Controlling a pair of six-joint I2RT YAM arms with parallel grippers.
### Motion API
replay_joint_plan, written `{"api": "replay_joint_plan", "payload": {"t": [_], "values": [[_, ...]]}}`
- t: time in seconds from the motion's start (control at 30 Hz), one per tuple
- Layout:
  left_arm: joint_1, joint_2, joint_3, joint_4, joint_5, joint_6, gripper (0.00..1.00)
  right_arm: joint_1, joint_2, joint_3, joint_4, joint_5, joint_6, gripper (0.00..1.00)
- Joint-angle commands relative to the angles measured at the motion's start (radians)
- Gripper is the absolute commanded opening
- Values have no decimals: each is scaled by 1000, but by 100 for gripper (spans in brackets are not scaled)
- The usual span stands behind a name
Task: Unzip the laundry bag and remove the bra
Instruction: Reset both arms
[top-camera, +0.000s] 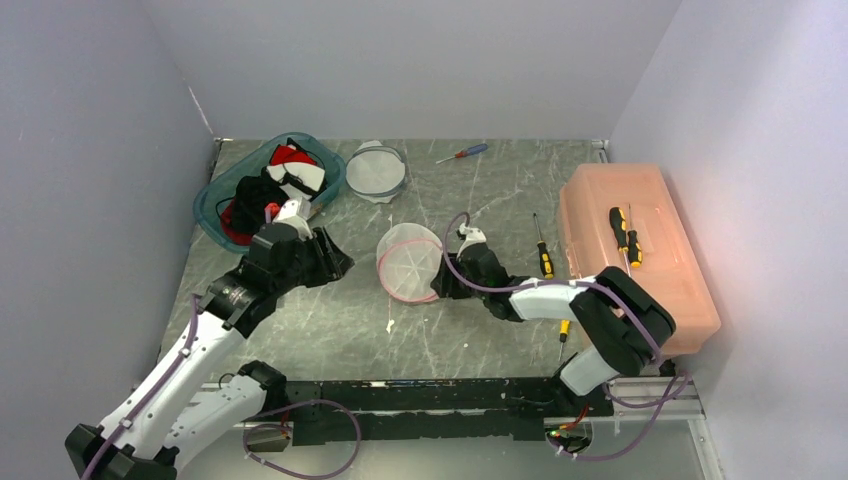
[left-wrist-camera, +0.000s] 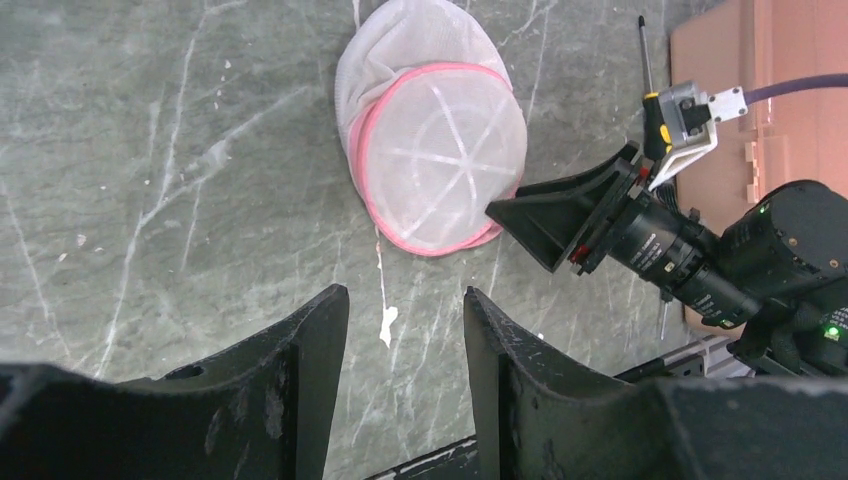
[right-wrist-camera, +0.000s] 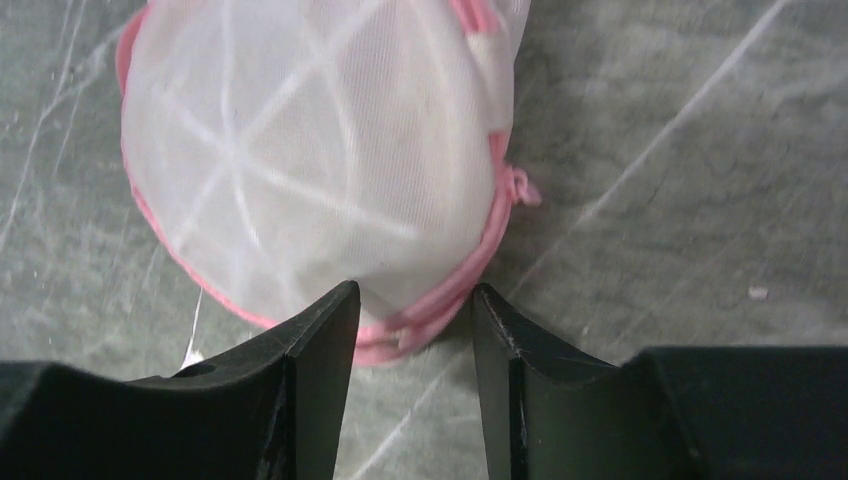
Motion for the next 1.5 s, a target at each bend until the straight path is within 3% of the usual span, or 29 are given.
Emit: {"api": "replay_joint_plan", "payload": {"t": [0.0,0.13,0.27,0.4,0.5,0.6,0.77,0.9,1.1,1.3,1.47], "values": [[0,-25,1,-33,-63,22,51,-11,40,80,33,47,-22,49],[0,-38,9,-52,-85,33,52,-10,-43,74,-9,73,-44,51],[0,-50,30,-68,-111,54,55,-5,-287,30,-152,106,-102,65],[0,-63,42,-53,-160,57,64,11,-591,30,-357,175,-153,77],[0,-73,52,-27,-212,58,71,14,-752,42,-481,277,-98,84],[1,-65,81,-36,-283,49,90,17,-844,58,-560,383,17,95],[1,23,217,-102,-304,121,94,21,-888,160,-719,593,202,98],[1,32,260,-121,-364,141,94,22,-919,145,-715,707,281,98],[1,-76,154,-52,-427,93,94,22,-837,234,-729,670,205,98],[1,-50,154,-97,-444,64,94,23,-754,283,-539,360,-71,98],[1,-9,172,-140,-459,52,94,24,-758,209,-434,391,-46,99]]}}
